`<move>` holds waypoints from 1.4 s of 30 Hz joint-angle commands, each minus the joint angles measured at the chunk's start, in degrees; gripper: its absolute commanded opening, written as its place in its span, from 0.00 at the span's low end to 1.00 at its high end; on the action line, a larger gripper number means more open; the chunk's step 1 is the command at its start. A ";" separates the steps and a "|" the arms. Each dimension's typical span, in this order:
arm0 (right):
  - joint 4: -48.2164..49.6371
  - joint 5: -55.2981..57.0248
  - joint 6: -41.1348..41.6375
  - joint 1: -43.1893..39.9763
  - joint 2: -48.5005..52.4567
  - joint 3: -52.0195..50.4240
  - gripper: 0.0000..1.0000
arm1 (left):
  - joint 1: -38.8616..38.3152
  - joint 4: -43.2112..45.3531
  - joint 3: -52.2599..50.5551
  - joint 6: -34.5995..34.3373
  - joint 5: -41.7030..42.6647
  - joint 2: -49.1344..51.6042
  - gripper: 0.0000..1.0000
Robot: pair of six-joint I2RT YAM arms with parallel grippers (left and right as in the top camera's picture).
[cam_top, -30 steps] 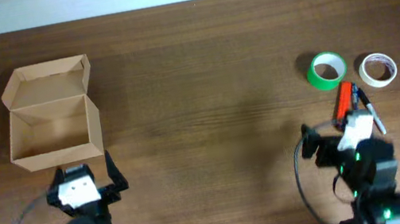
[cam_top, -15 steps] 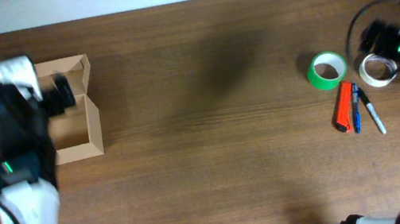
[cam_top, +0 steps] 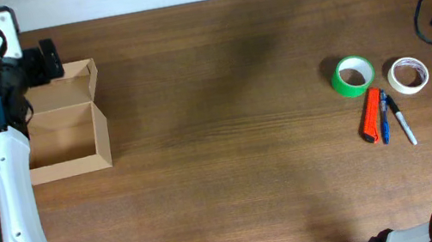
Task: Pack container
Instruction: 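Reach the left gripper toward the cardboard box, then push the cardboard box with the left gripper toward the table center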
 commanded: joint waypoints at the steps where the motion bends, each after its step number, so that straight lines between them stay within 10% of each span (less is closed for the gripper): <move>1: -1.73 -0.13 -0.63 -0.17 0.26 0.92 0.99 | 0.17 -5.51 1.09 0.92 6.40 0.09 1.00; 8: -4.87 -0.13 -0.66 -0.17 0.26 0.92 0.99 | 0.17 -19.96 1.05 -0.11 9.14 0.20 1.00; 9: -5.14 -0.13 -0.66 -0.17 0.26 0.83 0.99 | 0.17 -21.42 1.01 -0.50 7.58 0.68 0.80; 11: -5.53 -0.15 -0.63 -0.17 0.26 0.83 0.99 | 0.17 -23.96 1.01 -3.58 3.96 1.57 0.74; 26: -8.28 -0.17 -0.63 -0.11 0.28 0.81 0.99 | -7.04 -27.58 1.01 -11.67 -6.54 21.42 0.69; 29: -9.09 -0.17 -0.61 -0.11 0.28 0.81 0.99 | -8.00 -25.20 1.01 -12.72 -7.41 26.62 0.57; 33: -10.03 -0.17 -0.63 -0.11 0.28 0.81 0.99 | -8.07 -23.78 1.01 -14.12 -8.44 29.92 0.02; 42: -11.41 -0.17 -0.63 -0.11 0.28 0.81 0.99 | -8.26 -29.49 8.37 -15.04 -9.11 29.44 0.02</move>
